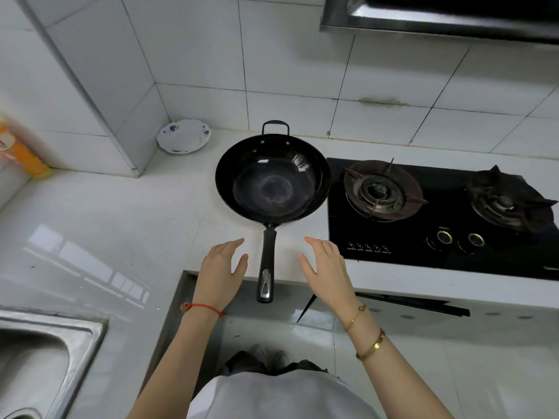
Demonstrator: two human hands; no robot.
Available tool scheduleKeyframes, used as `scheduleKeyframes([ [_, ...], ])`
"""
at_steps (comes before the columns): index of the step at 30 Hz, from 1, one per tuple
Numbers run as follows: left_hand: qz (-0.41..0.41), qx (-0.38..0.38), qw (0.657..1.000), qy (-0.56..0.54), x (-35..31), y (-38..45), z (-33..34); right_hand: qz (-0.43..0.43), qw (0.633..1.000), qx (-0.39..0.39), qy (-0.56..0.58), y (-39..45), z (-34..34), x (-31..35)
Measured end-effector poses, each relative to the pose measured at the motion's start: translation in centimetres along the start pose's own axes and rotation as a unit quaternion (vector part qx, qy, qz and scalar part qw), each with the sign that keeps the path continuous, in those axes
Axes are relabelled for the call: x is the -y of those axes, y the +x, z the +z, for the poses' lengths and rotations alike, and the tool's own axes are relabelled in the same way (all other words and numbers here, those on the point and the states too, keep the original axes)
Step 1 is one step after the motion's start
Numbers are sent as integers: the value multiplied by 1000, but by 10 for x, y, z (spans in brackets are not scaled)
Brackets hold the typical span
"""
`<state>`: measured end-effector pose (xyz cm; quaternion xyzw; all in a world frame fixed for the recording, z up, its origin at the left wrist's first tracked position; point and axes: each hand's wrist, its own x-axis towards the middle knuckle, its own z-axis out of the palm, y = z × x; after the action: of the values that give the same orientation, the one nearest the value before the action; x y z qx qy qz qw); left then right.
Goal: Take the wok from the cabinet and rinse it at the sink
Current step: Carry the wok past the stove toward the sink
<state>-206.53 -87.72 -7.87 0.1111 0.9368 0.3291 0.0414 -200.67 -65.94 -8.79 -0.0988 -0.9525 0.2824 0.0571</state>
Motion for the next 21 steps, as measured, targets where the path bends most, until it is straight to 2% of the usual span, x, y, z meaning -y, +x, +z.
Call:
scheduleKeyframes([
  [14, 14, 24, 999, 15, 7, 9, 0, 18, 1000, -7, 20, 8, 11, 12],
  [17, 7, 31, 999, -13, 8, 19, 1, 34, 998, -2, 51, 16, 13, 17],
  [21, -41, 61, 995, -72, 6, 40, 8, 53, 996, 22, 72, 32, 23, 26],
])
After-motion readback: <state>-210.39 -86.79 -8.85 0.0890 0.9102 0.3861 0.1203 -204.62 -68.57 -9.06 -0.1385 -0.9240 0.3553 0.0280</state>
